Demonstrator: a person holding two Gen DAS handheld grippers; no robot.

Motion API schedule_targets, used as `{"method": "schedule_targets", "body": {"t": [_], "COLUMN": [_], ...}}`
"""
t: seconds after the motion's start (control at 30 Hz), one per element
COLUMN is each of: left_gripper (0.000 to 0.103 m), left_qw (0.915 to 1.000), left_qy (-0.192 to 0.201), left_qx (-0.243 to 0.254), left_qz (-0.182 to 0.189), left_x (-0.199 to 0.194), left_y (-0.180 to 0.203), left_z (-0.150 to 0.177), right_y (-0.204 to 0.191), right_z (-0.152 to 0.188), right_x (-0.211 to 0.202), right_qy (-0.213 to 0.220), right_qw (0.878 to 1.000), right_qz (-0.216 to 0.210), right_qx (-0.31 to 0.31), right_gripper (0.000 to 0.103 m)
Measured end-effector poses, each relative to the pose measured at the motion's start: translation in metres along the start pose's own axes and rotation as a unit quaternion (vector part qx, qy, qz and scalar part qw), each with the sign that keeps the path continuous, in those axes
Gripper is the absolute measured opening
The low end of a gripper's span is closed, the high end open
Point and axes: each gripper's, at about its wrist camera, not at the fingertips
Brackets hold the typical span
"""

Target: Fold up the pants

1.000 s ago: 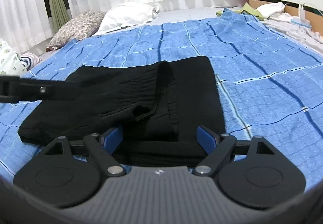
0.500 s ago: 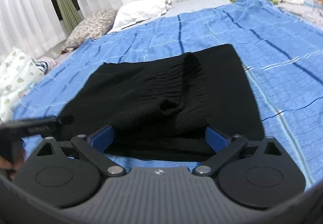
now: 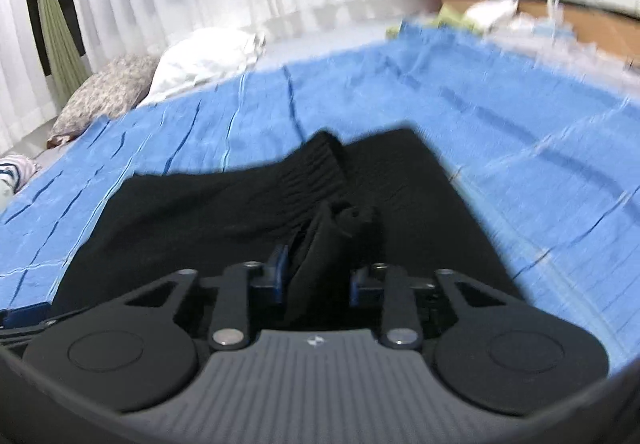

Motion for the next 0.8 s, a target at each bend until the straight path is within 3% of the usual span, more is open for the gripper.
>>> {"method": "schedule_targets", "body": {"t": [0.13,0.23,0.47,0.57,0.7,0.8], "left_gripper": [0.064,0.065,0.067,0.069,0.07,0.07], "left_qw": [0.9998,0.9999,0.9998,0.9997,0.9997,0.9997], "left_qy": [-0.004,-0.006,-0.015,-0.02,-0.02,-0.022], "left_qx": [0.017,0.012,0.01,0.003,0.001,0.0], "left_qz": [-0.003,0.006,0.006,0.01,0.011,0.009], "left_x": [-0.001,0.003,0.003,0.002,0.003,0.001], "left_y": [0.006,0.007,0.006,0.003,0.003,0.004], "left_z": [0.002,0.008,0.007,0.008,0.009,0.008], "right_y": [0.006,0.024,0.037,0.037,0.043,0.044], "right_z": [-0.006,-0.004,0.0,0.0,-0.001,-0.004], "right_x": [-0.008,0.008,0.008,0.0,0.007,0.004], "right_qy": [0.044,0.002,0.012,0.027,0.013,0.015], "right_qw": [0.997,0.998,0.999,0.998,0.998,0.998], "right_qz": [0.042,0.059,0.039,0.041,0.049,0.046], "right_qx": [-0.042,-0.034,-0.01,-0.03,-0.042,-0.042], "right_gripper": [0.03,0.034,0.037,0.039,0.055,0.055]}}
Point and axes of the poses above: each gripper's, at about its wrist camera, not at the fingertips, and x roughly the way its jaws point, y to its right, z to its underside, and after that the axes turned 8 degrees about x, right-handed
